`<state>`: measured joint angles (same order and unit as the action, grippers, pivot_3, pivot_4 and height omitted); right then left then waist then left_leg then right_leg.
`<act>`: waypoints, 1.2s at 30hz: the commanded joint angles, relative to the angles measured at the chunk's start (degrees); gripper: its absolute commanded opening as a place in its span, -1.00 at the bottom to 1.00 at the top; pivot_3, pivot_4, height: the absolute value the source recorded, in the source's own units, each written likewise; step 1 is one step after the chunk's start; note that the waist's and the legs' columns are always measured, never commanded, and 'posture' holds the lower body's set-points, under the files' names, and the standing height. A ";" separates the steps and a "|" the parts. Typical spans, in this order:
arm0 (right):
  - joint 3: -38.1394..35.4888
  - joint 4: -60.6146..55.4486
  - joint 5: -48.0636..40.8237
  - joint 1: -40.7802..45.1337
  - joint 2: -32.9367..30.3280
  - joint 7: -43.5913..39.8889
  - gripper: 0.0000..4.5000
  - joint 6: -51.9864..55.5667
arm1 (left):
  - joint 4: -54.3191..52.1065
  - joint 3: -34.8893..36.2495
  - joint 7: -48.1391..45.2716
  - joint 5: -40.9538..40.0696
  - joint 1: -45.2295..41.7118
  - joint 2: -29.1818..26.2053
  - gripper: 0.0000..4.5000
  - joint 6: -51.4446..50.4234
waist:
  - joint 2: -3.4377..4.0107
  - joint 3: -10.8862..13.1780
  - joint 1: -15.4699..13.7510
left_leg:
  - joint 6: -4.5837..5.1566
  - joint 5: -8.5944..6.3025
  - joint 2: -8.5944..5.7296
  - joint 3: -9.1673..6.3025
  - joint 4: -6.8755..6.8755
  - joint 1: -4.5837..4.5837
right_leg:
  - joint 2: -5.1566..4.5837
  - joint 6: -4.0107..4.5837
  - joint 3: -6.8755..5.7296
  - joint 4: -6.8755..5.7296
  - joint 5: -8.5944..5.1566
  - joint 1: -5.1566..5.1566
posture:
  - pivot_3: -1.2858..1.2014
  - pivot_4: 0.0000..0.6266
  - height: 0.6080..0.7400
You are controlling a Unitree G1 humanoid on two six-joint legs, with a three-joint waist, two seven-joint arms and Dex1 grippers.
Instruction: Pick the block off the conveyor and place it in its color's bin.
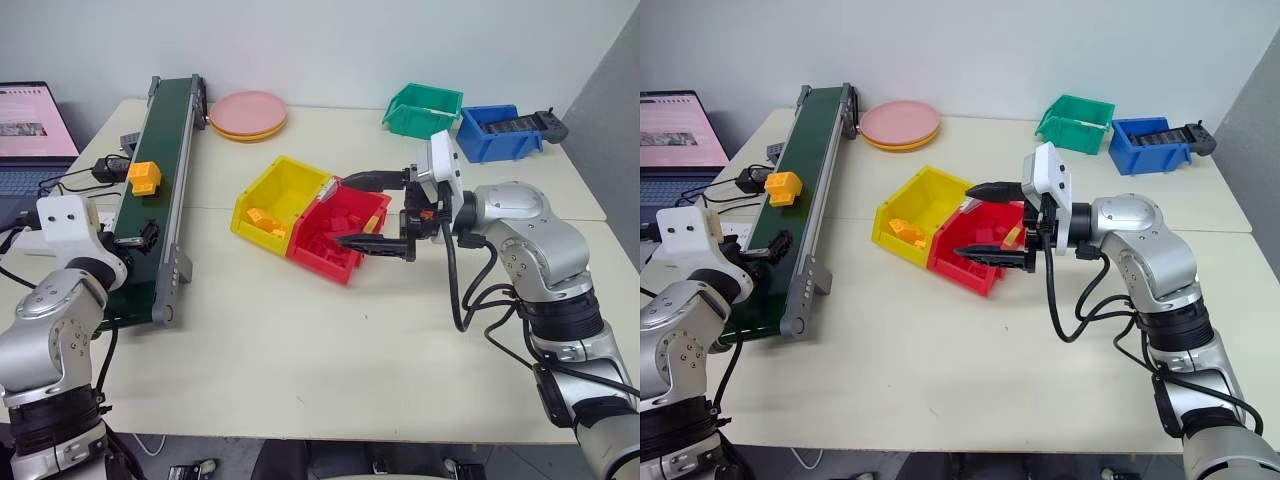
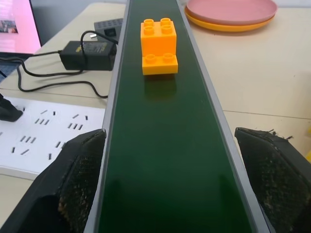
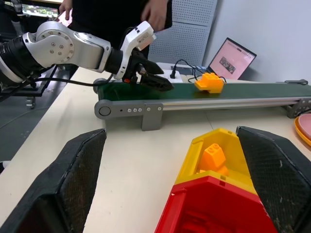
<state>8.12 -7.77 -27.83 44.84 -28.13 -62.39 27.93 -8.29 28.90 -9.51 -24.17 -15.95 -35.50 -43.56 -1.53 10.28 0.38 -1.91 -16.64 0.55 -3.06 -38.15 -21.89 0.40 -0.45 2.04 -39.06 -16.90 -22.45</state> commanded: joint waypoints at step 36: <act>-0.06 -1.59 -0.38 2.23 -1.82 -3.25 1.00 -0.88 | -21.12 2.42 4.24 0.93 3.12 -0.39 -0.31 -12.99 | -0.01 -0.01 -0.01 | -0.01 0.00 -0.01 0.00 0.00 -0.06 | -0.02 0.00 0.01 -0.04 0.00 -0.08 | 0.03 -0.52 1.00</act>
<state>9.90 -8.11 -27.80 45.96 -29.09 -65.15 27.95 -25.81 29.87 -4.63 -22.87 -10.98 -34.04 -56.16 -1.54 10.27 0.37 -1.92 -16.64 0.54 -3.06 -38.15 -21.95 0.39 -0.45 2.05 -39.11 -16.90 -22.53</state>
